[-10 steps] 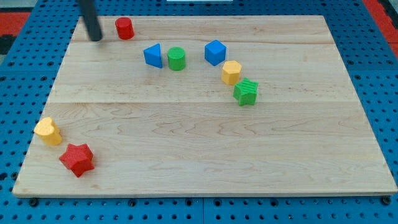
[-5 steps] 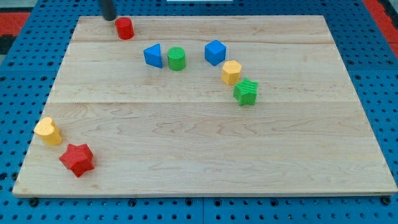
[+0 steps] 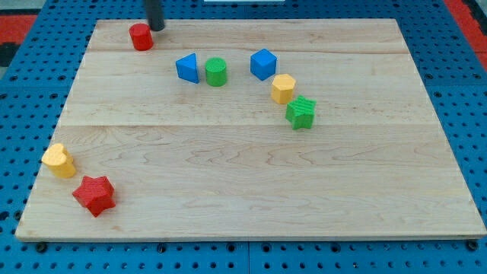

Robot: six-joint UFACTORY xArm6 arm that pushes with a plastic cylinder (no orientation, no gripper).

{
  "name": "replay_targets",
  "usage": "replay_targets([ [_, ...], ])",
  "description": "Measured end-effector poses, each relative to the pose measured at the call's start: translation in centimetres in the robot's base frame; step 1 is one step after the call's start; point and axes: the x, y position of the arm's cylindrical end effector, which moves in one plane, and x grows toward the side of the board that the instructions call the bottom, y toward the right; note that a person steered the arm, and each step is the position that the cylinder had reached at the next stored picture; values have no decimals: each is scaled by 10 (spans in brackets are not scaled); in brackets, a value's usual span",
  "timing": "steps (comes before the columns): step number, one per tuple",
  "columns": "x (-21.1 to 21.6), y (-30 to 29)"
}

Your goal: Push the red circle to the center left

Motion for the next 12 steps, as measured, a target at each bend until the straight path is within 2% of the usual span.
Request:
replay_targets([
  [1,55,-13],
  [2,70,-12],
  [3,39,-15],
  [4,41,-39],
  [6,87,-47],
  [8,77,-67],
  [9,132,-55],
  [10,139,-56],
  [11,120,-90],
  [12,163,-109],
])
